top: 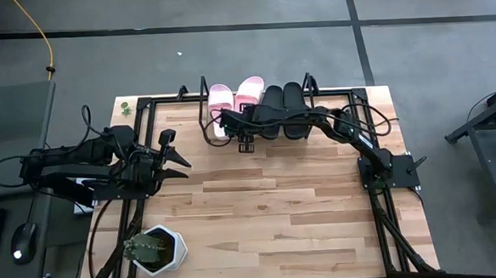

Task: Pick and place slides into the shelf
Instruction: Adjust the pink slide on the shelf

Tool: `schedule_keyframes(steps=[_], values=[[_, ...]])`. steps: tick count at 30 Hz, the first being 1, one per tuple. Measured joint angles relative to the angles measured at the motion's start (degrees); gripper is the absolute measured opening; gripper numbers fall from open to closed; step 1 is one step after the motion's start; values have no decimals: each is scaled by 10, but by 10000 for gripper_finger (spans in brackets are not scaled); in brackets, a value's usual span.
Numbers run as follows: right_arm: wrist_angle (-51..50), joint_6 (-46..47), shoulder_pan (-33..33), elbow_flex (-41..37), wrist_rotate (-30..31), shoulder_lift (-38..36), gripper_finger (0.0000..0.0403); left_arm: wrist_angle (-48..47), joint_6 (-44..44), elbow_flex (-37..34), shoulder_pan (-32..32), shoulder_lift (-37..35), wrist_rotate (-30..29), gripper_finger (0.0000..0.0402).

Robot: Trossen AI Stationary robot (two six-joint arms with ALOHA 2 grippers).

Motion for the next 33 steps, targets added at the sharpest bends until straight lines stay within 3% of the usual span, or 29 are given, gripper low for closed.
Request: schedule_keyframes(steps=[5,18,33], values=[[1,2,0,0,5,5,146,0,0,0,0,0,0,129],[-33,28,2,3,17,5,12,0,0,0,0,0,-1,129],[-76,43,7,1,49,3,5,0,0,0,0,0,-1,129]])
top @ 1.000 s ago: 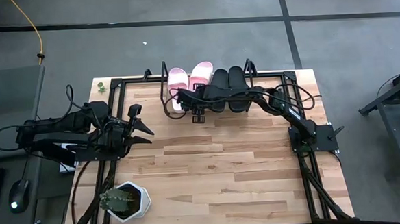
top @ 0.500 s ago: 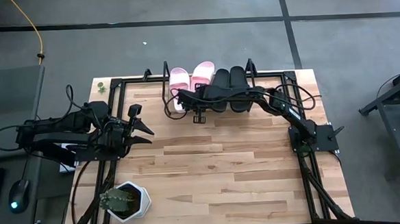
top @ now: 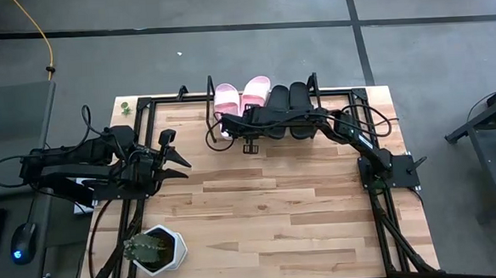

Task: Pick and place slides into the shelf
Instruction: Adjust the pink slide on the shelf

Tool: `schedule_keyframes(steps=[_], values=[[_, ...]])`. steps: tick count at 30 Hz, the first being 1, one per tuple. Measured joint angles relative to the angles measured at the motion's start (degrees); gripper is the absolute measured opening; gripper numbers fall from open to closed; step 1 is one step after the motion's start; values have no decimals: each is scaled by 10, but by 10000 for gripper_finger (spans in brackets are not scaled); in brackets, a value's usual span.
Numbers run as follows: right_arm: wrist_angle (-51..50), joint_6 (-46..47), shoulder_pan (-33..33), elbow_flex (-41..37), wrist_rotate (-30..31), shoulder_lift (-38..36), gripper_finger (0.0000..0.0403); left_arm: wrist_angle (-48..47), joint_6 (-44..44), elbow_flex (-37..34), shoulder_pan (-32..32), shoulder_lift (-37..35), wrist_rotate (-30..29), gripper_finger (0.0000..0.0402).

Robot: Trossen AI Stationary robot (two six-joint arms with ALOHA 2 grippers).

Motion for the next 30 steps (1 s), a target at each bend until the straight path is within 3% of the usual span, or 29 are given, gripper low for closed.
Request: schedule_keyframes(steps=[23,30], values=[[-78,37,8,-1,-1,-39,4,0,0,0,0,0,0,129],[-77,36,12,-1,-29,-40,4,2,0,0,0,0,0,129]])
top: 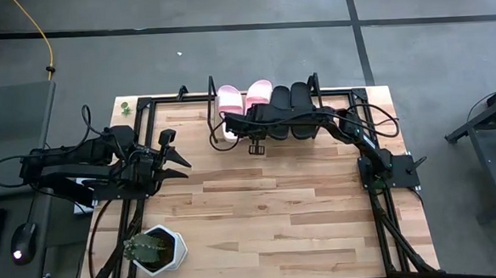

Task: Pick and place slides into the shelf
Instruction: Adjust the pink slide on the shelf

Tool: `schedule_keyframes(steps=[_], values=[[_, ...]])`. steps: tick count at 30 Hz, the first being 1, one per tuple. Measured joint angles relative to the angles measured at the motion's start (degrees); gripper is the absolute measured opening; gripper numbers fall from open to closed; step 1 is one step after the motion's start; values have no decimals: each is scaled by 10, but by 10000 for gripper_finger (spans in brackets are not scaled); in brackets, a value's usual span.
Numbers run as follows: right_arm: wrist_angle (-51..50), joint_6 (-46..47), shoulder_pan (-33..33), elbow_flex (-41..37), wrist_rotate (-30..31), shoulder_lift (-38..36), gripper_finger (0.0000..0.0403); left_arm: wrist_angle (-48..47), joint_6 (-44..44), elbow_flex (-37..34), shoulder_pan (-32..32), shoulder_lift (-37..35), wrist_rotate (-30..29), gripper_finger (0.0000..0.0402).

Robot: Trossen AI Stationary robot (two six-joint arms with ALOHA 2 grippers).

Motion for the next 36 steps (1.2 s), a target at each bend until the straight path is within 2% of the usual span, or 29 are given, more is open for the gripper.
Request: schedule_keyframes(steps=[6,24,28,36], values=[[5,-1,3,0,-43,0,4,0,0,0,0,0,0,129],[-4,9,10,1,-73,-1,8,1,0,0,0,0,0,129],[-7,14,10,1,-84,-1,37,1,0,0,0,0,0,129],[-11,18,9,1,-91,-1,133,0,0,0,0,1,0,129]])
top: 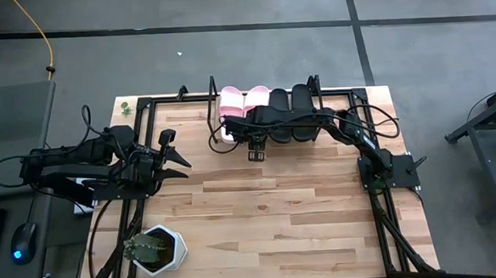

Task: Pick and place slides into the shelf
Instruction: Adjust the pink slide on the shelf, then return to Home Position

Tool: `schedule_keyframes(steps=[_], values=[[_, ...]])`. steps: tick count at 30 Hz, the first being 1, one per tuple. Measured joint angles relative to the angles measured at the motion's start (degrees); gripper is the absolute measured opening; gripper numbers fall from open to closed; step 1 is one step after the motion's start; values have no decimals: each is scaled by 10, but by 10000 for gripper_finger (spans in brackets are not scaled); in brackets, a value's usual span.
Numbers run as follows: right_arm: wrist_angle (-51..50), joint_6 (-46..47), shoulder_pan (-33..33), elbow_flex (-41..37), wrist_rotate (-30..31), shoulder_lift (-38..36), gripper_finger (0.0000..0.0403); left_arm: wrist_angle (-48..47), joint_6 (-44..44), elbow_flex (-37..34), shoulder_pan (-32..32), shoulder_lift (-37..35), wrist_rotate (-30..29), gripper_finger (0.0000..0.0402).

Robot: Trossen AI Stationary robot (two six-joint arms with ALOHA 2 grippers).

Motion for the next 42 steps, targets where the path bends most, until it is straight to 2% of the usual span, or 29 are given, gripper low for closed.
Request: schedule_keyframes(steps=[4,8,19,24,32,42], values=[[0,0,0,0,12,0,159,0,0,0,0,0,0,129],[0,-2,0,0,15,0,168,-3,0,0,0,0,-13,129],[-7,-2,5,0,-8,-14,153,-4,-15,0,0,0,-41,129],[6,-3,11,0,-11,-42,151,-4,-16,0,0,0,-46,129],[63,-4,25,0,-60,-103,151,-4,-46,0,0,0,-52,129],[157,-4,46,1,-60,-174,151,21,-153,0,0,0,-164,129]])
